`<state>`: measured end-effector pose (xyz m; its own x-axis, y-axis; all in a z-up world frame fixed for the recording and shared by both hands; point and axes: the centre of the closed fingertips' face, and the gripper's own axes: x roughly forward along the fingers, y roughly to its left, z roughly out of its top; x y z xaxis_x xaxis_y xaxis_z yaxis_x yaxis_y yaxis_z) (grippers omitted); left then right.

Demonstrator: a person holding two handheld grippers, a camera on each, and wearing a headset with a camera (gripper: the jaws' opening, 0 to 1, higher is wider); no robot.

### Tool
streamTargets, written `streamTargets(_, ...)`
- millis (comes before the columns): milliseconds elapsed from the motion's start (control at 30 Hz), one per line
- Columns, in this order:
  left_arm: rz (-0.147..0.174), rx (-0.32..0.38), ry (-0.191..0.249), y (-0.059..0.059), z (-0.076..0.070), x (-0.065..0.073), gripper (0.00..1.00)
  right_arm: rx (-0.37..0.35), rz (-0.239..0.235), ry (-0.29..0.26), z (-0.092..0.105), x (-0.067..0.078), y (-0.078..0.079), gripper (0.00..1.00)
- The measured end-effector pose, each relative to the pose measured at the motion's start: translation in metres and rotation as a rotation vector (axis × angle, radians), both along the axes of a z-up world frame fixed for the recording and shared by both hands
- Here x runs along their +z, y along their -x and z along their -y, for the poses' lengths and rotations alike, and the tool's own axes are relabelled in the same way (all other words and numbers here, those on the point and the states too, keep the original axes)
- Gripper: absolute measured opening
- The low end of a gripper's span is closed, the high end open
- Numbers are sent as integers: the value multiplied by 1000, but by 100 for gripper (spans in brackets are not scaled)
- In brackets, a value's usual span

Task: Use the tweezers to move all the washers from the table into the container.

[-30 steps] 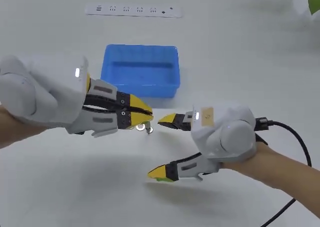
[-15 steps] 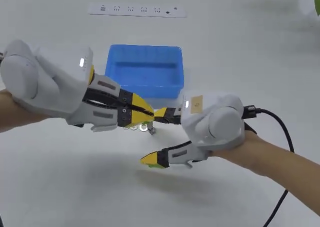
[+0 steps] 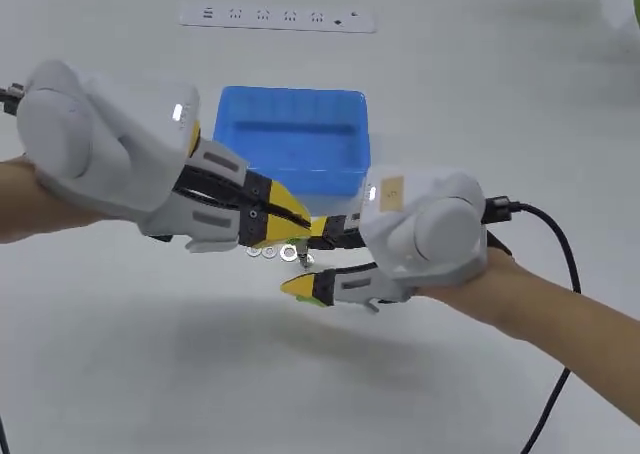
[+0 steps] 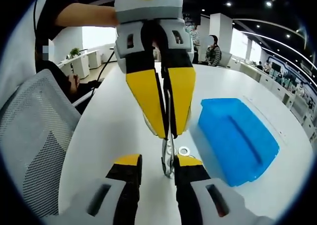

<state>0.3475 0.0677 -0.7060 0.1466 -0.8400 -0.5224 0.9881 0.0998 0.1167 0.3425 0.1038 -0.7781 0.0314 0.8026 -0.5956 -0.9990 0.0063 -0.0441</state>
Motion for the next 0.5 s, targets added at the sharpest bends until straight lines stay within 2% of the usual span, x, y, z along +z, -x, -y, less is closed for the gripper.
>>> streamTargets(200, -3, -11, -3, 1, 2, -1, 5, -36, 30, 3, 2, 3, -10, 12)
streamTargets(467, 4, -11, -21, 1, 3, -3, 6, -51, 43, 18, 3, 3, -10, 10)
streamTargets(500, 15, -1, -30, 0, 3, -4, 6, -55, 48, 17, 3, 3, -11, 10)
